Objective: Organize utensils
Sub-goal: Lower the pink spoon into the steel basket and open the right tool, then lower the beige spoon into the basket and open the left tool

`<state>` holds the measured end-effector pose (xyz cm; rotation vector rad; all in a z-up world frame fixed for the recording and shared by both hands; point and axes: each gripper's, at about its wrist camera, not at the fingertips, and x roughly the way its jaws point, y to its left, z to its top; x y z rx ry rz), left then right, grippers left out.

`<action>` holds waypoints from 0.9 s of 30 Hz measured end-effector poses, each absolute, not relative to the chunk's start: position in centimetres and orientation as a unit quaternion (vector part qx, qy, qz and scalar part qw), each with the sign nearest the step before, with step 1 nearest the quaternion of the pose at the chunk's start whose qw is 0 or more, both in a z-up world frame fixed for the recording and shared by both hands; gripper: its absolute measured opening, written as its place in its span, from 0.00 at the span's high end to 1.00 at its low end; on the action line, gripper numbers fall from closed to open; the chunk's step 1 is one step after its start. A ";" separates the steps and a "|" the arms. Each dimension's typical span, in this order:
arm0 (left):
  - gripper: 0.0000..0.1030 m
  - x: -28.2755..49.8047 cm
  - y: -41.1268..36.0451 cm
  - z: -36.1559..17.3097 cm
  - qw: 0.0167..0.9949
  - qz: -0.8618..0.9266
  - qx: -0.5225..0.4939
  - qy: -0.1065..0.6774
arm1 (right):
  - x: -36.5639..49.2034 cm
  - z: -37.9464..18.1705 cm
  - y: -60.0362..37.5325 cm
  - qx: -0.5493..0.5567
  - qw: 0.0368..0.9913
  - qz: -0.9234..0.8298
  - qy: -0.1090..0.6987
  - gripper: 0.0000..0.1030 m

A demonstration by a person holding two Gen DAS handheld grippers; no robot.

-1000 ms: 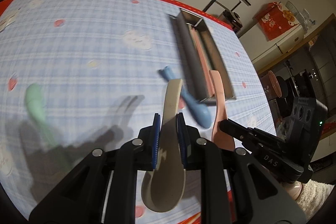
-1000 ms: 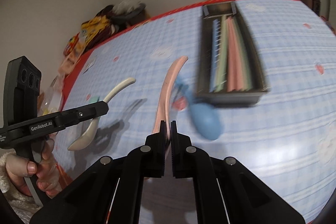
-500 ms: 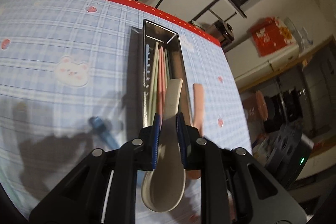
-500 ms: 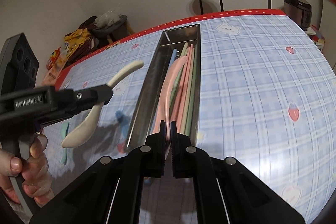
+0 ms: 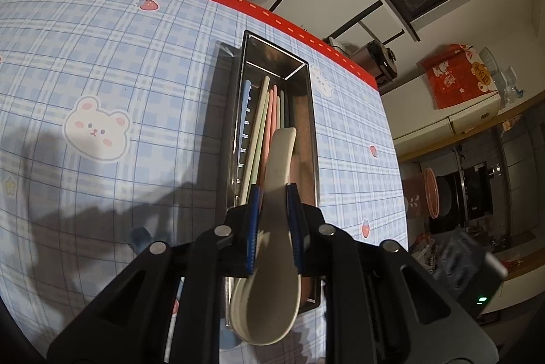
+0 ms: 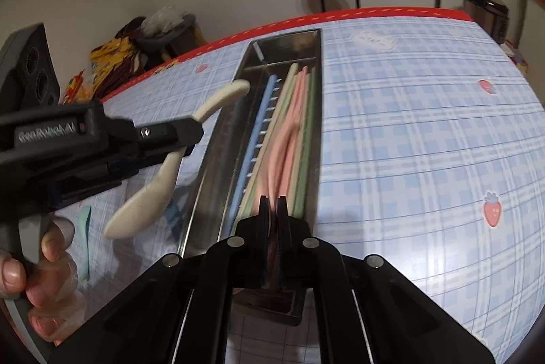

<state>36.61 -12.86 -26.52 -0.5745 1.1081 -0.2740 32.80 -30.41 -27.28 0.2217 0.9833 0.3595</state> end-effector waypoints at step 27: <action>0.81 37.2 -18.5 -29.1 0.799 -0.072 -0.261 0.536 | 28.6 -26.5 -41.1 0.224 0.866 0.031 0.447 0.29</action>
